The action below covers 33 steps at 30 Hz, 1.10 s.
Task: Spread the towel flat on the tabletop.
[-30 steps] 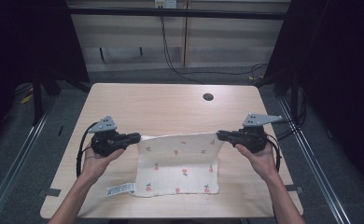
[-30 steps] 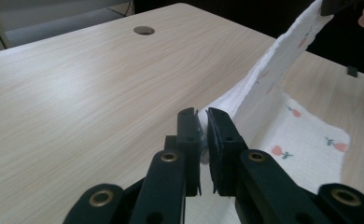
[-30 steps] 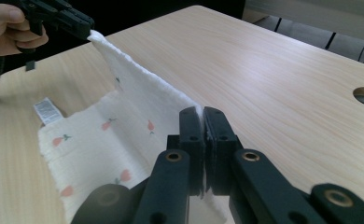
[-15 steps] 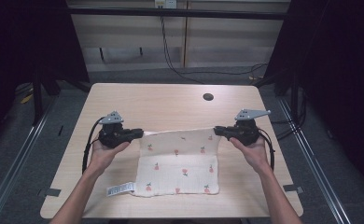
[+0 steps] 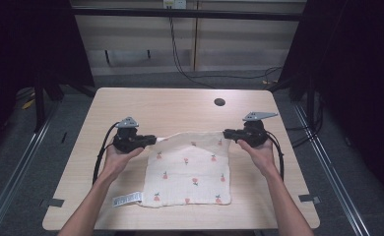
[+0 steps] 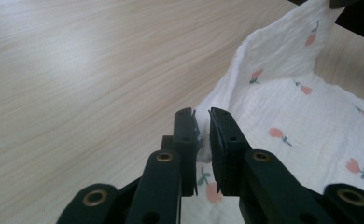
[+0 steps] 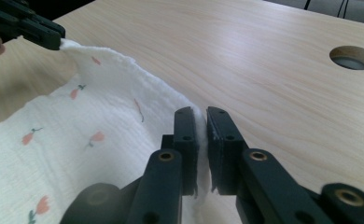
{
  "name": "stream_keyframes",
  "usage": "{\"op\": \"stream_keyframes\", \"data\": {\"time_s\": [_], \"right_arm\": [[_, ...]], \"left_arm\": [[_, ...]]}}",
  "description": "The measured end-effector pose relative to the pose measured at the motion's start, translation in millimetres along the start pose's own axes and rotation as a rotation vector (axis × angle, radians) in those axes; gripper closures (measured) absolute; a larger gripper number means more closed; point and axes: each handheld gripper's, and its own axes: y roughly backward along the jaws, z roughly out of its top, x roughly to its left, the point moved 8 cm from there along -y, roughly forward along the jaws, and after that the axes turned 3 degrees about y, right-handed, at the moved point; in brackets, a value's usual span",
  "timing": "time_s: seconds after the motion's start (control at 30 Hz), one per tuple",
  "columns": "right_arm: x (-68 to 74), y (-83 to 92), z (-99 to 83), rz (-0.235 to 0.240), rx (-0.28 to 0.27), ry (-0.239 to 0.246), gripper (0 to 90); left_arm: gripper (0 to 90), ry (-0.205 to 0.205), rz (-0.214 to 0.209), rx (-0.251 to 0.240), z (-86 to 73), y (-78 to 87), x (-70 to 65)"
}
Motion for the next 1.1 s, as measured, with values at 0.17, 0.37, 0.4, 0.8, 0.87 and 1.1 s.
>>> {"op": "stream_keyframes", "data": {"time_s": [0.17,0.37,0.4,0.8,0.87,1.1], "right_arm": [[-10.3,-5.7,0.3,-0.041,0.018,-0.022,74.8],[2.3,2.6,-7.6,-0.025,0.045,0.01,66.9],[7.6,5.1,-11.9,-0.019,0.066,0.029,65.0],[53.0,22.8,-50.7,0.089,0.164,0.062,56.1],[63.5,20.7,-62.9,0.102,0.178,0.077,56.2],[76.5,6.0,-83.3,0.116,0.233,0.098,52.5]], "left_arm": [[69.1,-0.007,0.014,-0.012,10.8,-1.4,-4.0],[57.3,-0.018,0.022,-0.004,1.8,14.8,-7.5],[56.4,-0.026,0.019,0.0,-1.0,16.9,-8.3],[62.3,-0.059,-0.084,0.115,-53.8,23.1,-33.4],[62.3,-0.087,-0.083,0.145,-62.8,26.5,-38.0],[62.4,-0.108,-0.087,0.187,-84.9,27.1,-42.2]]}}
